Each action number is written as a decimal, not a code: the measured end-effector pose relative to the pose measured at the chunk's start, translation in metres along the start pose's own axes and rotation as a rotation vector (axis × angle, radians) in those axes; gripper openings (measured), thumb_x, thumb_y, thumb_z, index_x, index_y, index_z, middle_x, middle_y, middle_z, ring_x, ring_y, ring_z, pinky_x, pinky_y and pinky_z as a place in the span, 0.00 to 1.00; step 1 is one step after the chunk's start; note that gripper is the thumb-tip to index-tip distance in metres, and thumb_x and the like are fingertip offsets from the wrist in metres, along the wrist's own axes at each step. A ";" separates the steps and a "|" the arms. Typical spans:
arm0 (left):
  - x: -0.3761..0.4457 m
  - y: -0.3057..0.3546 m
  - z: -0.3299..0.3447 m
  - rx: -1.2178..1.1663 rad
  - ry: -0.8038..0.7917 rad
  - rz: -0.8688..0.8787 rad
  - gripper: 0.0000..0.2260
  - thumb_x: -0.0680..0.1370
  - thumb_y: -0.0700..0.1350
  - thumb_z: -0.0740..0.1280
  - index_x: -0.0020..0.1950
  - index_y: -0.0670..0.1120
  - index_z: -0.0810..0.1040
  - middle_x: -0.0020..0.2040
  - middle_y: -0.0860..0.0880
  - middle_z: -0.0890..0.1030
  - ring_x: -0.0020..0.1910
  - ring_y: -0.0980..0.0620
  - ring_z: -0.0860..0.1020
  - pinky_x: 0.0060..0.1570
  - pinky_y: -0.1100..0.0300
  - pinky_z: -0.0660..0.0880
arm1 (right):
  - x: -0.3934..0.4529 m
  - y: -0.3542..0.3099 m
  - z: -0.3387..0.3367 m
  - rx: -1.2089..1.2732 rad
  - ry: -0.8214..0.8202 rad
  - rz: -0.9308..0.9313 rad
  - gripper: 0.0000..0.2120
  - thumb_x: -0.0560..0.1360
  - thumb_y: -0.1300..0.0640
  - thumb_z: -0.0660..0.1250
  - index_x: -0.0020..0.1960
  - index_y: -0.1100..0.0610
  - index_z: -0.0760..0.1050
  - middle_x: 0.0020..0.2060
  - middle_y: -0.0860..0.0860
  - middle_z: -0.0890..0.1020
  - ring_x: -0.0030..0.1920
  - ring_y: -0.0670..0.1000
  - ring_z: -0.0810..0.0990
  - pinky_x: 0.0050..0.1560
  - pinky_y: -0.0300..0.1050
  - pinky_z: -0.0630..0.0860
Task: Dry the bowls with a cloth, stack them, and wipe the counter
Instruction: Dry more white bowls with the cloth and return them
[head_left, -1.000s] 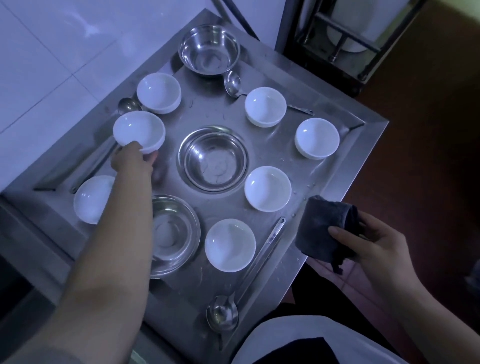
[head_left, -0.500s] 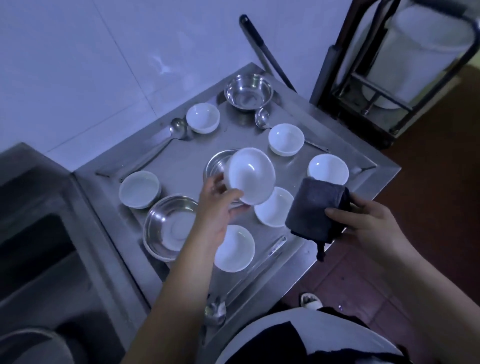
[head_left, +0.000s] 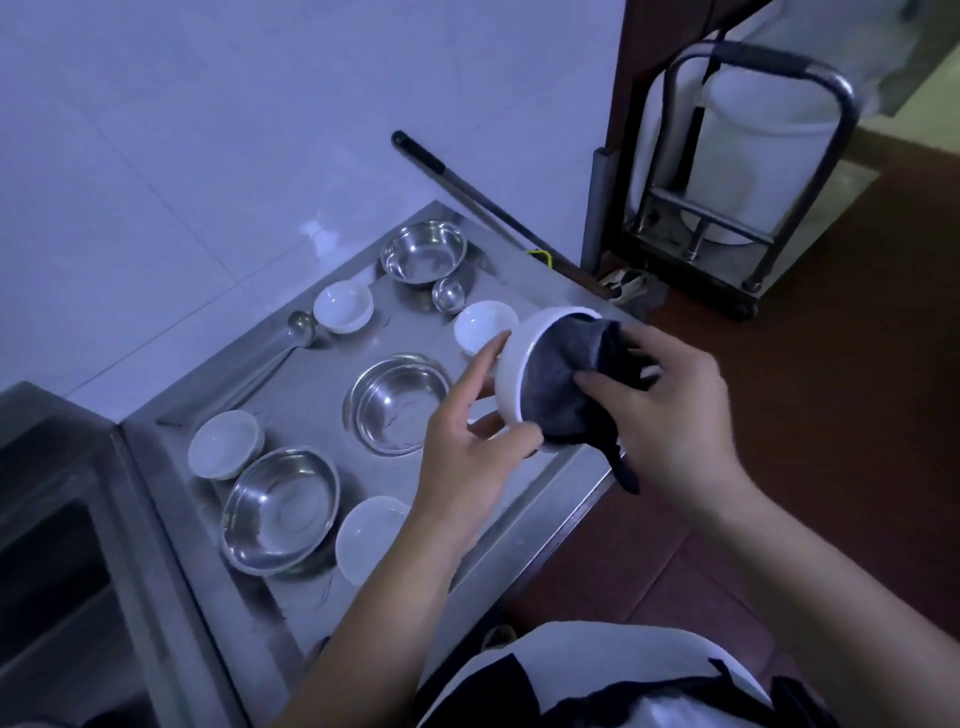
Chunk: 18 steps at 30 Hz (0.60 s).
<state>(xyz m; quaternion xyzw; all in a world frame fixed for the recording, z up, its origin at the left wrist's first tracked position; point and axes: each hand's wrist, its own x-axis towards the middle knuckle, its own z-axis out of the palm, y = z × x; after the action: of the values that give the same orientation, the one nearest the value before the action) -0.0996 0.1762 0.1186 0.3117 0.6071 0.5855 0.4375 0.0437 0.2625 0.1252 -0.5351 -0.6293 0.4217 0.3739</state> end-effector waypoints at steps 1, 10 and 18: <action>0.000 0.000 0.009 0.004 0.005 -0.005 0.35 0.72 0.26 0.67 0.66 0.63 0.78 0.49 0.56 0.82 0.44 0.49 0.84 0.47 0.54 0.83 | 0.004 0.001 -0.004 -0.013 0.001 -0.008 0.10 0.67 0.53 0.77 0.47 0.47 0.82 0.40 0.41 0.85 0.45 0.50 0.83 0.49 0.55 0.80; 0.002 0.020 0.038 -0.079 -0.072 -0.116 0.31 0.74 0.36 0.75 0.73 0.56 0.74 0.53 0.49 0.82 0.55 0.44 0.84 0.56 0.44 0.82 | 0.026 0.009 -0.034 0.160 -0.231 -0.235 0.11 0.71 0.64 0.77 0.50 0.53 0.85 0.38 0.40 0.81 0.41 0.38 0.78 0.46 0.37 0.72; -0.006 0.040 0.012 -0.285 -0.157 -0.157 0.26 0.78 0.51 0.68 0.76 0.51 0.71 0.70 0.40 0.77 0.65 0.37 0.79 0.58 0.41 0.79 | 0.054 -0.021 -0.049 -0.150 -0.488 -1.073 0.13 0.73 0.62 0.73 0.58 0.60 0.84 0.52 0.51 0.85 0.52 0.54 0.84 0.48 0.54 0.81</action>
<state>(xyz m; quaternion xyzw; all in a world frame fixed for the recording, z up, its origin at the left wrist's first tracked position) -0.0914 0.1810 0.1595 0.2428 0.5046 0.6035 0.5677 0.0732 0.3206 0.1632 -0.0550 -0.9076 0.2390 0.3407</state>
